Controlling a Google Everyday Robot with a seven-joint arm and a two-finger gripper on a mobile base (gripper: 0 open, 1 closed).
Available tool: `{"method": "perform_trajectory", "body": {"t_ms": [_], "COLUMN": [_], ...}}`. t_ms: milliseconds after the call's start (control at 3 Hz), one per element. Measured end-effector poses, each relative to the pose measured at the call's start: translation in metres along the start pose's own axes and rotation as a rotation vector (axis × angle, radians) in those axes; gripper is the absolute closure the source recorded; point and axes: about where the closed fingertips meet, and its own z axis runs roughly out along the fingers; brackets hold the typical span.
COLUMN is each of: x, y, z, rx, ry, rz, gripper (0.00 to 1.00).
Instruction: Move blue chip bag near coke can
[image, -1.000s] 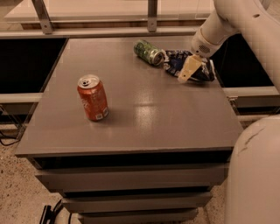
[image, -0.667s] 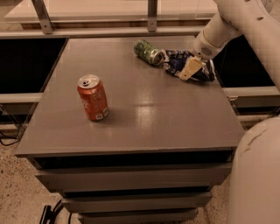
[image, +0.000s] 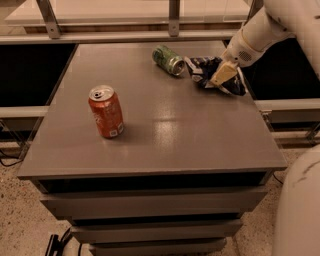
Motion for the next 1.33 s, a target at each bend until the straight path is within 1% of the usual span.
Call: {"method": "perform_trajectory", "body": {"t_ms": [333, 667, 1000, 1333], "x": [-0.01, -0.021, -0.036, -0.048], "y": [0.011, 0.024, 0.048, 0.076], "z": [-0.027, -0.057, -0.088, -0.099], "rx": [-0.003, 0.016, 0.039, 0.031], "ry": [-0.027, -0.055, -0.08, -0.084], "rz": [-0.044, -0.089, -0.138, -0.175], "gripper": [1.0, 1.0, 1.0, 1.0]}}
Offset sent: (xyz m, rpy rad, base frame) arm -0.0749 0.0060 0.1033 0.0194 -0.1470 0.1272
